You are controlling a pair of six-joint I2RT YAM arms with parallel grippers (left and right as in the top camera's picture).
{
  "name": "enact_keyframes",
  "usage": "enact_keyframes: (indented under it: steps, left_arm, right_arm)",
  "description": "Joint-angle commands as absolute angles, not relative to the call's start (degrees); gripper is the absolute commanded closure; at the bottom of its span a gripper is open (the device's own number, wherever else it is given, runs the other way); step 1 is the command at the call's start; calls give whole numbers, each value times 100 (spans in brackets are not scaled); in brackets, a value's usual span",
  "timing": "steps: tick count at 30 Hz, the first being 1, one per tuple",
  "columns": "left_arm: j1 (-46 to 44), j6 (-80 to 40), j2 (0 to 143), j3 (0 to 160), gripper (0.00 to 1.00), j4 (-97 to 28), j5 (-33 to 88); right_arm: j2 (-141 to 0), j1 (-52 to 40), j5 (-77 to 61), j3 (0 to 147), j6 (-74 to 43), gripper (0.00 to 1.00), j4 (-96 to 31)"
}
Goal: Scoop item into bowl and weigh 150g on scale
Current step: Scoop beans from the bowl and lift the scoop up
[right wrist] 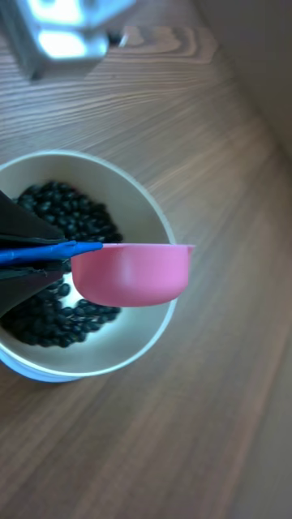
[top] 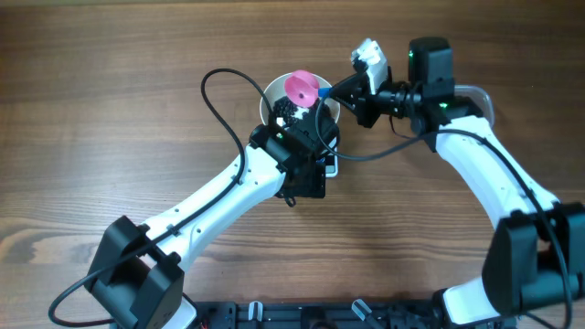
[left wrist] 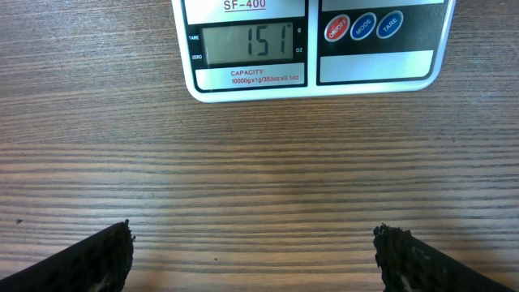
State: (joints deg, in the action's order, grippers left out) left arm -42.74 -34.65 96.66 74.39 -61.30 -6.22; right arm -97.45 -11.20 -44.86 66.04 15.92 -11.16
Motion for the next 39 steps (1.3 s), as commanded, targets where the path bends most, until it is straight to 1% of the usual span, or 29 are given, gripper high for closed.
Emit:
enact_keyframes:
  steps: [1,3,7,11,13,16,18,21,26,32,35,37,39]
  left_arm:
    - [-4263,-3518,9710,7404,0,-6130,-738]
    - [-4263,-3520,9710,7404,0,-6130,-738]
    - [-4263,-3520,9710,7404,0,-6130,-738]
    - [-4263,-3520,9710,7404,0,-6130,-738]
    - [-4263,-3520,9710,7404,0,-6130,-738]
    - [-4263,-3520,9710,7404,0,-6130,-738]
    - [-4263,-3520,9710,7404,0,-6130,-738]
    - [-4263,-3518,9710,7404,0,-6130,-738]
    - [-4263,-3520,9710,7404,0,-6130,-738]
    - [-4263,-3520,9710,7404,0,-6130,-738]
    - [-4263,-3520,9710,7404,0,-6130,-738]
    - [-4263,-3520,9710,7404,0,-6130,-738]
    - [-4263,-3520,9710,7404,0,-6130,-738]
  right_arm:
    - [-10160,-1129,-4501,6626,2134,96,-1118]
    - [-10348,-1129,-4486,6626,2499,96,-1116]
    - [-10499,-1129,-4414,6626,2571,96,-1326]
    - [-10501,-1129,-5137,6626,2467,96,-1734]
    - [-10501,-1098,-5408,6632,1872,96,-1660]
    - [-10501,-873,-5448,6632,926,96,-1562]
    - [-10501,-176,-7384,6632,115,96,-923]
    - [-10501,80,-8200,6632,-259,96,-333]
    - [-10501,62,-8239,6632,-480,96,609]
    - [-10501,126,-8235,6632,-598,96,784]
    - [-10501,126,-8208,6632,-670,96,1363]
    - [-10499,128,-7999,6632,-1118,96,1885]
    - [-10477,128,-7933,6632,-1219,96,2012]
